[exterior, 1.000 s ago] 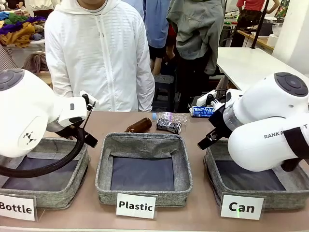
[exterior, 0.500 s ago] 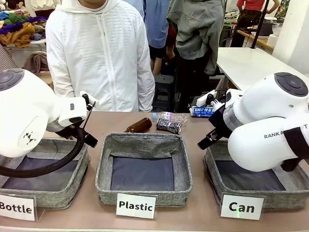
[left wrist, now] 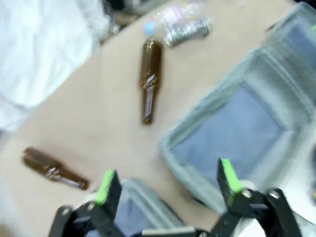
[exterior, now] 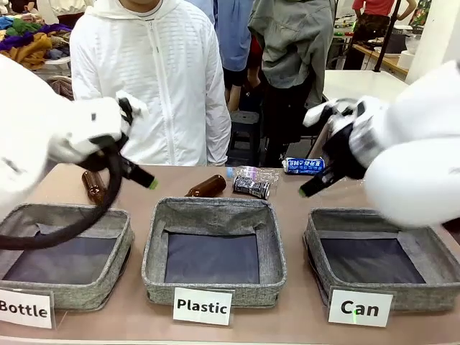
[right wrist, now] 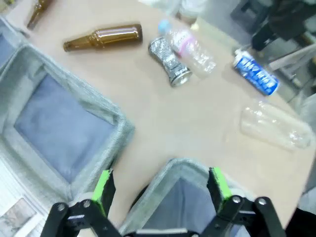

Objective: Sort the can waste into the basket.
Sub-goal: Pick up the can waste from the table and place it in the right Fabric basket.

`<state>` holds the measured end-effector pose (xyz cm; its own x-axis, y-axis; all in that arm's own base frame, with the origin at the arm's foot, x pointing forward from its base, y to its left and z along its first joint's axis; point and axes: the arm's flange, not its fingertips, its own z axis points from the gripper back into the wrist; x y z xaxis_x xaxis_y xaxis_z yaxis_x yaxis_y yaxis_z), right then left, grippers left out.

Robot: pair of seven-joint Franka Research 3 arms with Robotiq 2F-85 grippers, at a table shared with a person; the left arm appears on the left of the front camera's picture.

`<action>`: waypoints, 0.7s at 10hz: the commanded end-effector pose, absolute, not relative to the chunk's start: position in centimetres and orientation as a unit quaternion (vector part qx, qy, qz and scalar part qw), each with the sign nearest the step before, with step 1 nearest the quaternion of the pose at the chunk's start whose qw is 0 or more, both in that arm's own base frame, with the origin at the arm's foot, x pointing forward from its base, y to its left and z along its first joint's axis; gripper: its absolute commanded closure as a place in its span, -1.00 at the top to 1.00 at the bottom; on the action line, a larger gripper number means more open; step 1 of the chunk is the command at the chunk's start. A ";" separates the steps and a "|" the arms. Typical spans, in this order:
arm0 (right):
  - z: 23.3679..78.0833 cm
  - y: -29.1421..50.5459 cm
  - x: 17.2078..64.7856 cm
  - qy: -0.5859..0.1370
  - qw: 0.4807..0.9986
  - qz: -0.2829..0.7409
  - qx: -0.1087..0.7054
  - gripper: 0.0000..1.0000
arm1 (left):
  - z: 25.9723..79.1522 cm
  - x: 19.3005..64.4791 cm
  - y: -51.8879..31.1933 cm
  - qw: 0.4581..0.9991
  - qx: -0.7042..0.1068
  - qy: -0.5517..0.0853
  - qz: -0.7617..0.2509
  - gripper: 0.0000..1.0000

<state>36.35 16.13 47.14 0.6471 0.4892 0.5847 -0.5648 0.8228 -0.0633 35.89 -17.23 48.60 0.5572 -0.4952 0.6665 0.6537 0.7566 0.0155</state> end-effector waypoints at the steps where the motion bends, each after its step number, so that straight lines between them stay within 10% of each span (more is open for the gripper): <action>1: 52.2 12.1 33.2 -0.272 0.915 0.235 0.185 1.00 | 52.3 30.2 -11.1 0.852 -0.190 -0.339 -0.350 1.00; 7: 47.6 -7.3 31.0 -0.264 0.857 0.006 0.442 1.00 | 46.3 29.1 12.3 0.819 -0.390 -0.388 -0.163 1.00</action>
